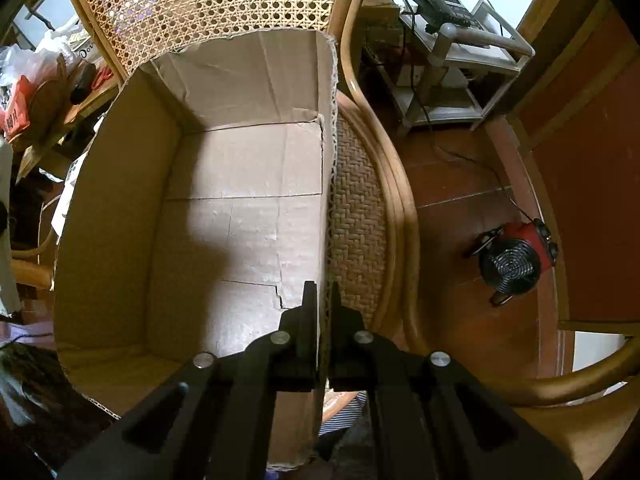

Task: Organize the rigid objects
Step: 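Carry the remote into the cardboard box and open the left tool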

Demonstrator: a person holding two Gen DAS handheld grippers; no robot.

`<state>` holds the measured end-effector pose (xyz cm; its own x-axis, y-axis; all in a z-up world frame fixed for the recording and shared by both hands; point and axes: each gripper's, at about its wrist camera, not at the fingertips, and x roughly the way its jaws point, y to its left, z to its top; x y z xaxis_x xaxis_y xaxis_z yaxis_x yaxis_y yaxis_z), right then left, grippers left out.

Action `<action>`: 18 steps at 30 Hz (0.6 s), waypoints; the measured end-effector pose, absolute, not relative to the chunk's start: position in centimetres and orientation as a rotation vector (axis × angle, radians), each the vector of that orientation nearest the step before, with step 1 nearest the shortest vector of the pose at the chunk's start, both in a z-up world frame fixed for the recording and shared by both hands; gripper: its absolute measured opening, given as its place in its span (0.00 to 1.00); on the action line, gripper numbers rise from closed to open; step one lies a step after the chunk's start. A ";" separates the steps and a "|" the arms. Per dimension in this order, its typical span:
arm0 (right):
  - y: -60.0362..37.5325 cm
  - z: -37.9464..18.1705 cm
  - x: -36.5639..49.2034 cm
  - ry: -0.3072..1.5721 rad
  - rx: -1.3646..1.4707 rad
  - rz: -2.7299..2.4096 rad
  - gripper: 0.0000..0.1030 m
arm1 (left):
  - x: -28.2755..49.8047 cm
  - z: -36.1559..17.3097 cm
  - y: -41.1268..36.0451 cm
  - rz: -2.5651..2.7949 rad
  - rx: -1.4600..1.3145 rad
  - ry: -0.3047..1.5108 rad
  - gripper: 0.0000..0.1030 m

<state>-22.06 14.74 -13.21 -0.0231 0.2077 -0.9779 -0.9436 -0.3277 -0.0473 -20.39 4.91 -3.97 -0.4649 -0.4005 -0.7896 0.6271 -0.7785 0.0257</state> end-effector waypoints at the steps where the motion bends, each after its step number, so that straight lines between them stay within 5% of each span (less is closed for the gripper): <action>1: 14.7 -13.2 -22.1 0.863 -1.292 1.537 0.05 | -20.9 -3.8 5.2 -2.250 1.111 0.350 0.45; 18: 14.6 -13.5 -21.7 0.877 -1.297 1.570 0.05 | -27.4 -7.0 9.5 -2.303 1.219 0.402 0.46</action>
